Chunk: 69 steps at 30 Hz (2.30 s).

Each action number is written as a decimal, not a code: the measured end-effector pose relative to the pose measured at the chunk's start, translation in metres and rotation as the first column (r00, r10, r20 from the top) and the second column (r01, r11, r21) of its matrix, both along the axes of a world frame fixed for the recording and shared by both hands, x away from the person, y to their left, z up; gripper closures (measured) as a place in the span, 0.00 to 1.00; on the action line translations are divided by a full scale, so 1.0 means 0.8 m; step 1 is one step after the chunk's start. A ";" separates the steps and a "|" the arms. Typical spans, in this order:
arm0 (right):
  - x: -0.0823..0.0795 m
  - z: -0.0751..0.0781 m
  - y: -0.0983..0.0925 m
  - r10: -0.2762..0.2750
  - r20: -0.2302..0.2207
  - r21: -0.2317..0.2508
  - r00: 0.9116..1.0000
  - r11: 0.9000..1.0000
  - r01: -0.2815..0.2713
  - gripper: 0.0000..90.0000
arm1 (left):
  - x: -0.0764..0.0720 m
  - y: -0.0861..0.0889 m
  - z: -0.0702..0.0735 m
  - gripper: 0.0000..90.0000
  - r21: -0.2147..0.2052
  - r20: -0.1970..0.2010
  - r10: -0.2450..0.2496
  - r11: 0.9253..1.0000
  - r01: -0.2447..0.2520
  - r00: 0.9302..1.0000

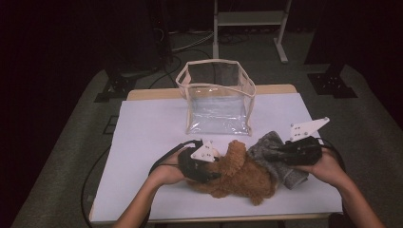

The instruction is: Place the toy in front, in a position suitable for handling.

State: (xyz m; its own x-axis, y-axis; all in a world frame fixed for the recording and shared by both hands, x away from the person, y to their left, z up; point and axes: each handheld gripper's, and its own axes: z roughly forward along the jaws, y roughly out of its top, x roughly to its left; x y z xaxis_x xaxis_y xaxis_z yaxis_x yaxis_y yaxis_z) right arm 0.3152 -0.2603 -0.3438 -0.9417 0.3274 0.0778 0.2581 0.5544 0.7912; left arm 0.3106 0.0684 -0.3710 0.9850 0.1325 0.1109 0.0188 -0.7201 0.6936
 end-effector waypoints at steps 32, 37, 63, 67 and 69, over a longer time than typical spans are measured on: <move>0.007 -0.008 0.046 0.077 -0.012 -0.039 0.997 0.996 -0.077 0.89 | 0.007 0.000 0.002 0.54 -0.005 -0.020 0.002 1.000 -0.002 1.000; 0.001 -0.010 0.005 -0.001 -0.021 -0.039 1.000 0.999 0.000 0.89 | 0.006 -0.002 0.003 0.54 0.006 -0.011 0.001 1.000 -0.001 1.000; 0.017 -0.015 -0.030 -0.100 -0.033 -0.008 0.994 0.995 0.100 0.89 | 0.006 -0.003 0.003 0.53 0.016 -0.013 -0.006 1.000 0.006 1.000; 0.008 -0.010 -0.019 -0.063 -0.023 0.008 0.998 0.998 0.063 0.89 | 0.008 -0.005 0.004 0.53 0.028 -0.007 -0.008 1.000 0.009 1.000; 0.003 -0.010 -0.007 -0.037 -0.017 0.001 0.999 0.999 0.037 0.89 | 0.008 -0.006 0.004 0.53 0.030 -0.008 -0.005 1.000 0.005 1.000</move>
State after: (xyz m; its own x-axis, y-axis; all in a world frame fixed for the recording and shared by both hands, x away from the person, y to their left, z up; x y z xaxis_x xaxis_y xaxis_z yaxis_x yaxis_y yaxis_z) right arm 0.3180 -0.2656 -0.3515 -0.9275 0.3619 0.0939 0.2916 0.5429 0.7876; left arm 0.3172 0.0632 -0.3674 0.9865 0.1241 0.1067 0.0206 -0.7410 0.6712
